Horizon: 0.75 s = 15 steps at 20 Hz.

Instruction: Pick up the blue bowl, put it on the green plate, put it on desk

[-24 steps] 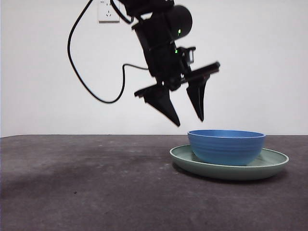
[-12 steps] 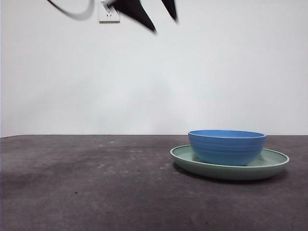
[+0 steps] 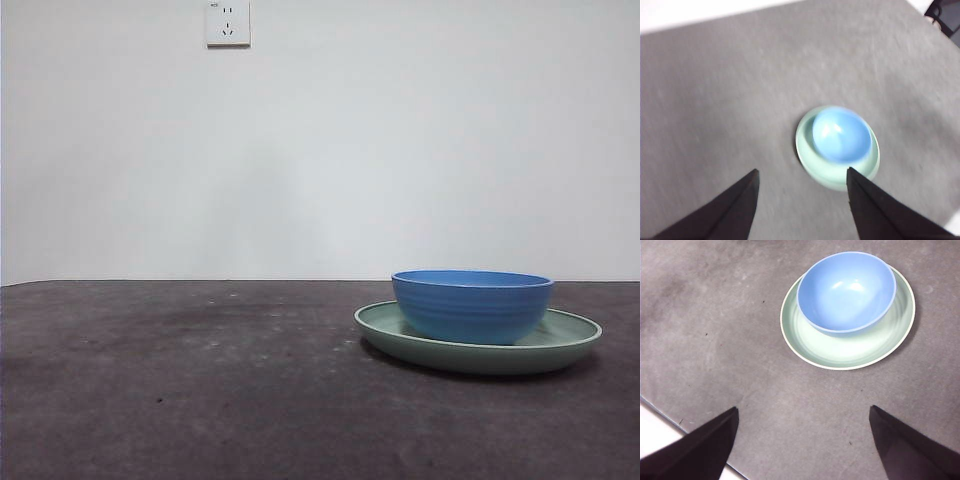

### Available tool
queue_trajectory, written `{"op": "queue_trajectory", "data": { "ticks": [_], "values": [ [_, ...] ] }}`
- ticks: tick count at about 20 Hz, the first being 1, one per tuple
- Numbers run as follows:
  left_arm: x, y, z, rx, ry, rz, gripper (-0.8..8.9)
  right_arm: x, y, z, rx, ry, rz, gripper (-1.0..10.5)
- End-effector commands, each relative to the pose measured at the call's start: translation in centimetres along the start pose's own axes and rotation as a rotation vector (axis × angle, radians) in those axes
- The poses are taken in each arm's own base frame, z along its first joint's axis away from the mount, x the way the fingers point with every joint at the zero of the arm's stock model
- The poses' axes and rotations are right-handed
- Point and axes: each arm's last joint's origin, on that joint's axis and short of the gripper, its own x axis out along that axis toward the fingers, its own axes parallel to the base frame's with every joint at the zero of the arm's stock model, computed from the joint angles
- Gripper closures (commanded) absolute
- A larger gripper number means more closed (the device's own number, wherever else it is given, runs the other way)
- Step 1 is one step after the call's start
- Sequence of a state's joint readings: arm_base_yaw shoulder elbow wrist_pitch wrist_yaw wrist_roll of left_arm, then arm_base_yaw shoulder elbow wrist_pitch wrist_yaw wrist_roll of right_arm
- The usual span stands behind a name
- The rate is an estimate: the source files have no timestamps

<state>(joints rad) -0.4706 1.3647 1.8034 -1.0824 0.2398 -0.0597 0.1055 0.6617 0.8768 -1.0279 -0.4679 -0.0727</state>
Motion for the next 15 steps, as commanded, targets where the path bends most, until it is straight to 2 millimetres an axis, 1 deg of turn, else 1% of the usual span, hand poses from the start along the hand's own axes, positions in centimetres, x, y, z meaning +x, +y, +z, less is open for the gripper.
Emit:
{"op": "queue_trajectory", "data": {
  "ticks": [1, 3, 6, 10, 13, 15],
  "values": [
    [0.4, 0.2, -3.2, 0.018, 0.012, -0.024, 5.28, -0.4, 0.2, 0.5, -0.001, -0.024, 0.000, 5.3],
    [0.4, 0.3, -6.2, 0.021, 0.008, -0.073, 5.28, -0.4, 0.2, 0.5, -0.001, -0.024, 0.000, 5.3],
    [1.0, 0.4, -10.1, 0.023, 0.005, -0.173, 5.29, -0.4, 0.2, 0.5, 0.002, -0.023, 0.000, 5.3],
    [3.0, 0.8, -14.8, 0.024, 0.009, -0.305, 5.33, -0.4, 0.2, 0.5, 0.007, -0.023, 0.001, 5.3],
    [4.6, 1.2, -17.0, 0.019, 0.034, -0.344, 5.33, -0.4, 0.2, 0.5, 0.018, -0.023, 0.001, 5.3],
    [5.3, 1.4, -17.5, 0.020, 0.029, -0.345, 5.33, -0.4, 0.2, 0.5, 0.022, -0.023, 0.002, 5.3]
  ]
}}
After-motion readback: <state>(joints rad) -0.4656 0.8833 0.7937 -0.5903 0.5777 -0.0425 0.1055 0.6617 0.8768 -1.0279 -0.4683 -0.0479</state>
